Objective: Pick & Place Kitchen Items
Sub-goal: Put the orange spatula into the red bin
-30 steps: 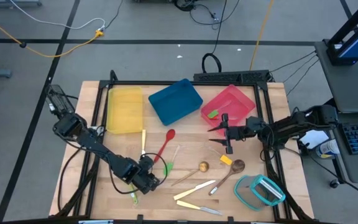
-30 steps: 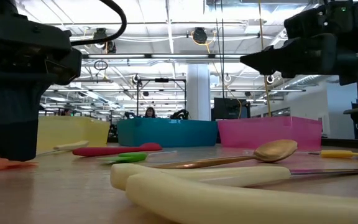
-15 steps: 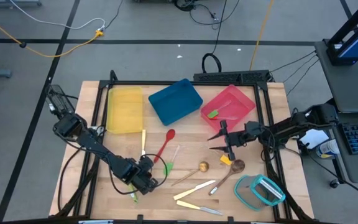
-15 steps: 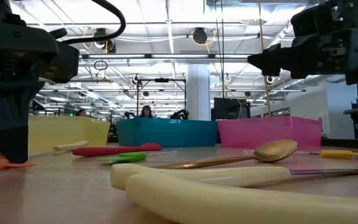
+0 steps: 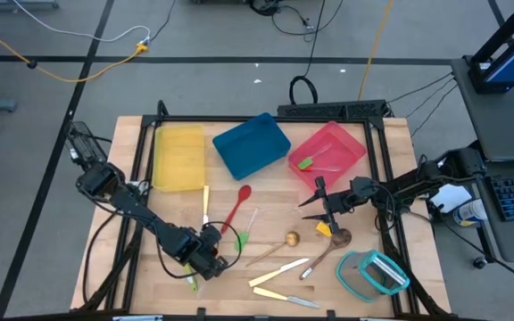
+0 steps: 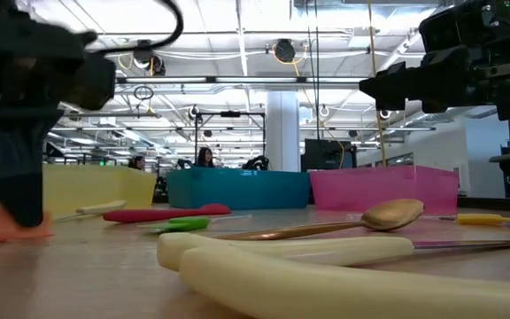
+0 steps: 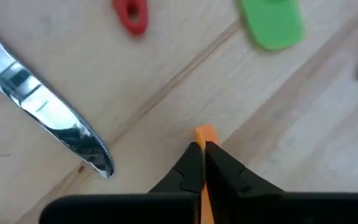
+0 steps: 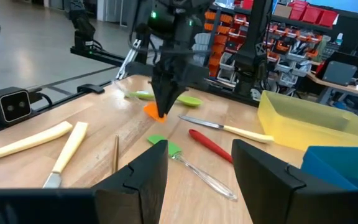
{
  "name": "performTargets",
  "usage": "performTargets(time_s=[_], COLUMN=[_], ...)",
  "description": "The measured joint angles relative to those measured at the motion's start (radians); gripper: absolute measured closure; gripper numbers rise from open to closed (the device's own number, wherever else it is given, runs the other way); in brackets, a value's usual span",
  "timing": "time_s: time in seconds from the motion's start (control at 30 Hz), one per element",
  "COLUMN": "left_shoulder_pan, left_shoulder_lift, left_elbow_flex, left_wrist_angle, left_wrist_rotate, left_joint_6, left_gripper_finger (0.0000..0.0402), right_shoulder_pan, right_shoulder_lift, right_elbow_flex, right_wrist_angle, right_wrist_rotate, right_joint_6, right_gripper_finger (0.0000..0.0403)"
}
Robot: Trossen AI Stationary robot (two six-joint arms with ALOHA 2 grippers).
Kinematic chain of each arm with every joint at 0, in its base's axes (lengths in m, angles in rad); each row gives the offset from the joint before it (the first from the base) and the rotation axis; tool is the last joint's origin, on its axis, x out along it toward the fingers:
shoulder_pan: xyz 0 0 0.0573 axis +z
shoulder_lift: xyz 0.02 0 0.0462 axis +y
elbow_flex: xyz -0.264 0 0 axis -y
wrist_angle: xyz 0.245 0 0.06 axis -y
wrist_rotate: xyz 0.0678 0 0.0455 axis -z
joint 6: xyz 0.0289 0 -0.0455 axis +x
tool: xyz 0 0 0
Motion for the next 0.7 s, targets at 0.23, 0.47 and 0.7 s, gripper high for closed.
performTargets(time_s=[0.23,0.47,0.7], left_shoulder_pan=[0.059,0.189,0.343], left_shoulder_lift=[-0.033,-0.036,-0.015], left_elbow_flex=[0.158,0.265,0.269], left_wrist_angle=[-0.084,0.137,0.543], left_wrist_rotate=[-0.214,-0.496,-0.384], left_joint_6=[0.233,0.693,1.06], left_gripper_finger=[0.0397,0.0397,0.0396], right_shoulder_pan=[0.0,-0.001,0.016], right_shoulder_lift=[0.0,0.0,0.016], right_elbow_flex=[0.0,0.0,0.0], right_wrist_angle=[0.004,0.051,0.044], right_wrist_rotate=[0.003,0.139,0.156], right_joint_6=[0.011,0.192,0.23], right_gripper_finger=[0.0232,0.0232,0.0232])
